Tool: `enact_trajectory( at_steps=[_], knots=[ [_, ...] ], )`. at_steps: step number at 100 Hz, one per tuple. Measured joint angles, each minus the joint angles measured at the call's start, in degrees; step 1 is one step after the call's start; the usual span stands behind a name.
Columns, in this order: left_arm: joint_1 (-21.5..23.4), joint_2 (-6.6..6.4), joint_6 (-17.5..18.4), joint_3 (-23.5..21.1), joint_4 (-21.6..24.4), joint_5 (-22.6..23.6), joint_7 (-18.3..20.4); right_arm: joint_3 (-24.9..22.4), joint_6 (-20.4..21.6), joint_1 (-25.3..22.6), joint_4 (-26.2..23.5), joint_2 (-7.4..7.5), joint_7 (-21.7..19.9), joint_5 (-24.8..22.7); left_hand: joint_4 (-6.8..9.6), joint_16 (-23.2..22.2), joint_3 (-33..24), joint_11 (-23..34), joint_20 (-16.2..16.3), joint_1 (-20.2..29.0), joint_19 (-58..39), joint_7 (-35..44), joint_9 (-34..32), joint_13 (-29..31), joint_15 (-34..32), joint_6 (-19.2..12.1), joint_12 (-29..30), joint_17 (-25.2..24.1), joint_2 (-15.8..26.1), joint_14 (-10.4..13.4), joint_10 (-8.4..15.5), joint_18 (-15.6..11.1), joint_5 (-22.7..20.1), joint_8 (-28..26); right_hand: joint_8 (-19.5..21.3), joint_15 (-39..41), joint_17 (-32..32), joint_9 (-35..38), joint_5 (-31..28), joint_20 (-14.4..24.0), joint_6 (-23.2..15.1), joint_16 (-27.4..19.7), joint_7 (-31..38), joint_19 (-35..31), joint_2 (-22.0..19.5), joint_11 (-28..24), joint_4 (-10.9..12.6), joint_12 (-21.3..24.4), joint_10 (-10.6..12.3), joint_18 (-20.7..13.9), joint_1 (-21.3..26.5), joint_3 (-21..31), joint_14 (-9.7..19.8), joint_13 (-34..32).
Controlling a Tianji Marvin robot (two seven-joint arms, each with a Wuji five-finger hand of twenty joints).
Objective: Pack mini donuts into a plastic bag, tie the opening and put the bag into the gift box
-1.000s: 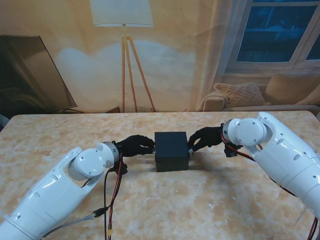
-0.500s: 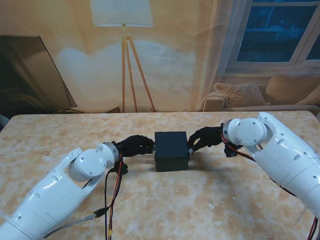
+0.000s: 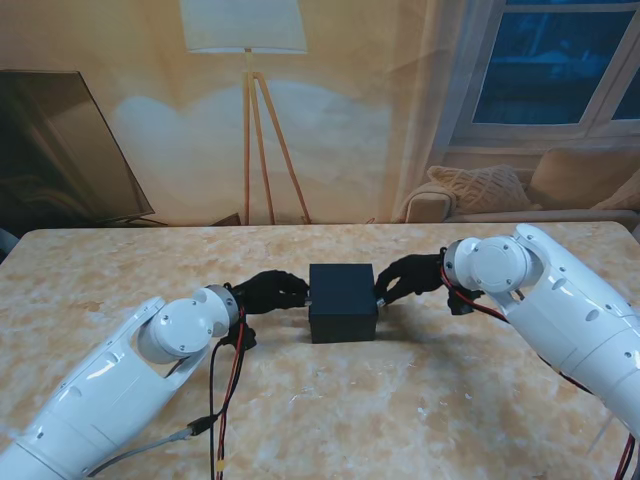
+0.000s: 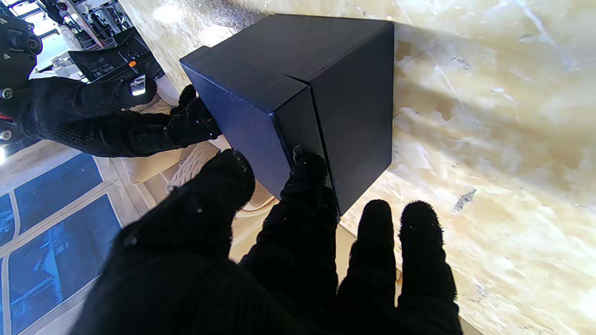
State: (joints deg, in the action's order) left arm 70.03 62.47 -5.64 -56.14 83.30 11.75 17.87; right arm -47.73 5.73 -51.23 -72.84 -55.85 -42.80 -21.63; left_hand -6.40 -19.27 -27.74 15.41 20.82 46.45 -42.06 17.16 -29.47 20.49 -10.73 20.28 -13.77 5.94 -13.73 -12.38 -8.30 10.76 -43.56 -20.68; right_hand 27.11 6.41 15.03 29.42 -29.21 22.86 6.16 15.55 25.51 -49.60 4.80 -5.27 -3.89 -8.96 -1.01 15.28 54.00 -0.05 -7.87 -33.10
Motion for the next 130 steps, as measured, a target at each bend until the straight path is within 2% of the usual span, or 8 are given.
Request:
enact_trajectory(
  at_steps=[21,116,125,130],
  knots=[
    [-0.07,0.15,-0.52,0.19,-0.36,-0.16,-0.12,0.13,-0.11,0.05,0.01,-0.04,-0.01,0.01,0.00,-0.05,0.00,0.18,0.01,0.00,-0.08,0.00,-0.73,0.48,-0.60,-0.05,0.00,0.11,0.00,-0.63,0.00,0.23,-0.01,-0.06,0.01,0.00,0.00,0.00,0.00,0.00,0.00,0.00,0.00,-0.01,0.00,0.00,0.00,0.00,0.00,0.01,0.00,0.00,0.00,0.00],
    [-1.34,0.47,-1.77,1.81,-2.03,-0.13,-0.61,0.92,-1.07,0.49,0.00,-0.06,-0.29,0.42,0.00,-0.91,0.00,0.88,0.65,0.00,-1.16,0.01,-1.40,1.13,-1.30,-0.05,-0.29,0.78,0.00,-0.69,-0.65,1.30,-0.69,-0.79,0.57,0.01,0.00,0.66,0.00,0.00,-0.45,0.00,0.00,-0.03,0.00,0.00,0.00,-0.70,-0.17,0.02,0.00,0.00,0.00,-0.06],
    [-1.37,0.65,-2.61,1.88,-2.08,0.03,-0.98,0.79,-1.05,0.44,-0.01,-0.09,-0.29,0.43,0.00,-2.23,0.01,1.43,1.36,0.00,-2.57,0.01,-2.16,2.57,-2.87,-0.55,-1.13,1.44,0.00,-2.19,-2.21,1.47,-0.69,-1.04,0.59,0.01,0.00,0.66,0.00,0.00,-1.26,0.00,0.00,-0.04,0.00,0.00,0.00,-0.71,-0.21,0.02,0.00,0.00,0.00,-0.09],
    [-1.37,0.74,-3.45,2.00,-2.01,0.75,-1.67,0.46,-1.02,0.28,-0.08,-0.15,-0.26,0.42,0.00,-3.77,0.07,2.24,2.25,0.00,-4.24,0.01,-2.63,3.75,-4.27,-1.77,-2.09,1.92,0.00,-3.62,-3.13,2.55,-0.69,-1.34,0.59,0.01,0.00,0.66,0.00,0.00,-2.46,0.00,0.00,-0.06,0.00,0.00,0.00,-0.71,-0.23,0.02,0.00,0.00,0.00,-0.12]
  ],
)
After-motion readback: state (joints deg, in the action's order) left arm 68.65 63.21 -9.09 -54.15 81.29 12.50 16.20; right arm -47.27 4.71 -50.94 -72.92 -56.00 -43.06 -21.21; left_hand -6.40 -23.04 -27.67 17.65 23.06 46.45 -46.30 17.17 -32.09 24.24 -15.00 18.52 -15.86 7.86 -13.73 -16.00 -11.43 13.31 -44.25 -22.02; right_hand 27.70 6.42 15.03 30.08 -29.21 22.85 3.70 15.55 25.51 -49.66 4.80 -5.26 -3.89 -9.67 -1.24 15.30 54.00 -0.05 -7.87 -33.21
